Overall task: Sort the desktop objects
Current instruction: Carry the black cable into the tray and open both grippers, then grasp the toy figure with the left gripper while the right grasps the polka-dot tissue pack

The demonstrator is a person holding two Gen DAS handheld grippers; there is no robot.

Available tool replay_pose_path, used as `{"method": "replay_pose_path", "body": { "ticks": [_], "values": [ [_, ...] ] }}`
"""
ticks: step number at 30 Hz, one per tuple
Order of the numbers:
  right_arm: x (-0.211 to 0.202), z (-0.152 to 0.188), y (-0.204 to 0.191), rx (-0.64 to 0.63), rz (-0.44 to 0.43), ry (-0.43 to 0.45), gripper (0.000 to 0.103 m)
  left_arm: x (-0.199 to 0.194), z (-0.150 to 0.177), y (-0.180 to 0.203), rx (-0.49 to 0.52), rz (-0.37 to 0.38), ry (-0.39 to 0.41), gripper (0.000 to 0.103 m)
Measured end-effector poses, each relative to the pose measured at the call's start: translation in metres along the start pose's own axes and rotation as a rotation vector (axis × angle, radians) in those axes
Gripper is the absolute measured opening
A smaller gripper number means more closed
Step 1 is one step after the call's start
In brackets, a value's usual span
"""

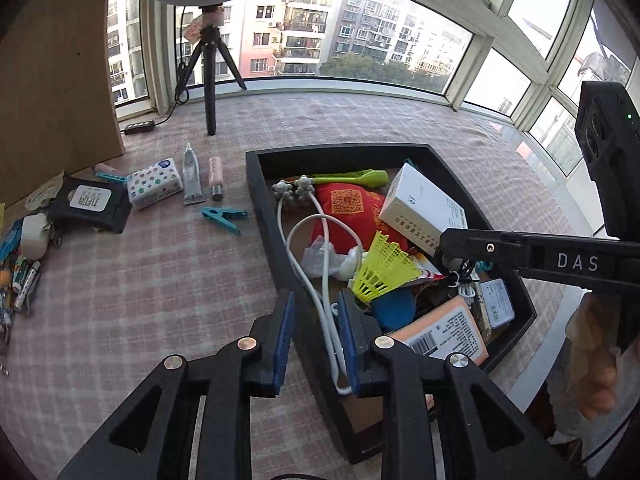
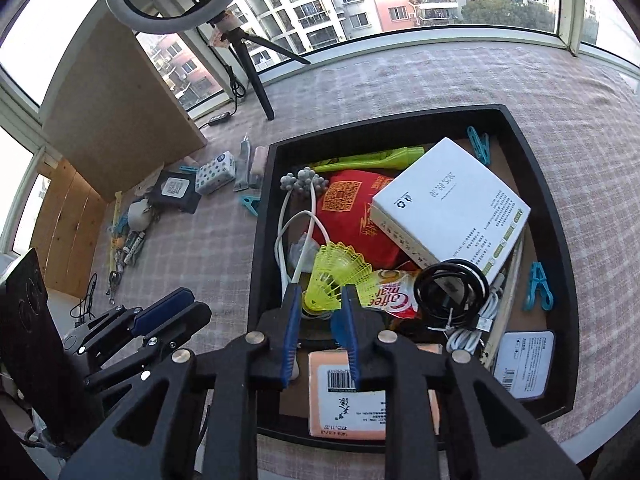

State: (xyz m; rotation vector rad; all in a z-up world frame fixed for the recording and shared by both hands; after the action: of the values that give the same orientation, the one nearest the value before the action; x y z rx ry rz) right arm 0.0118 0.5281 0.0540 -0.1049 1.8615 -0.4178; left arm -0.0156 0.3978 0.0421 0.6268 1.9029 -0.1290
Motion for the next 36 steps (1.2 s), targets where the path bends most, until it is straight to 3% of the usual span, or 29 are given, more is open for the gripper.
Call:
{"method": "replay_pose_path", "body": {
  "ticks": [11,22,31,36],
  "values": [
    [0.041,0.004,-0.107,-0.042,-0.024,-0.018,0.027,-0.039,0.036,-0.143,-0.121,-0.06,0.011,0.021],
    [0.078,-0.018,-0.188,0.01,0.003,-0.001,0.031,-0.067,0.037,-0.273,-0.152,-0.076,0.014,0.025],
    [0.104,-0.075,-0.239,-0.155,0.091,-0.003,0.031,-0.054,0.02,-0.298,-0.196,-0.043,0.036,0.025],
    [0.125,-0.104,-0.234,-0.201,0.137,-0.026,0.032,-0.034,0.008,-0.305,-0.253,-0.042,0.015,0.025]
  ]
}}
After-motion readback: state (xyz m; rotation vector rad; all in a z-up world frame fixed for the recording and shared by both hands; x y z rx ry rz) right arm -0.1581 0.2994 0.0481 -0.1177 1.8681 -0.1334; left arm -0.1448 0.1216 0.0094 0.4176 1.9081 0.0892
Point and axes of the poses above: each gripper's, at about its wrist camera, not at the fingertips, and x roughly the way its jaws point, y to its right, z to its underside, the point moved 9 cm from there along x, roughly the way its jaws point, and after that the axes turned 8 degrees about -y, right-handed, at the moved point
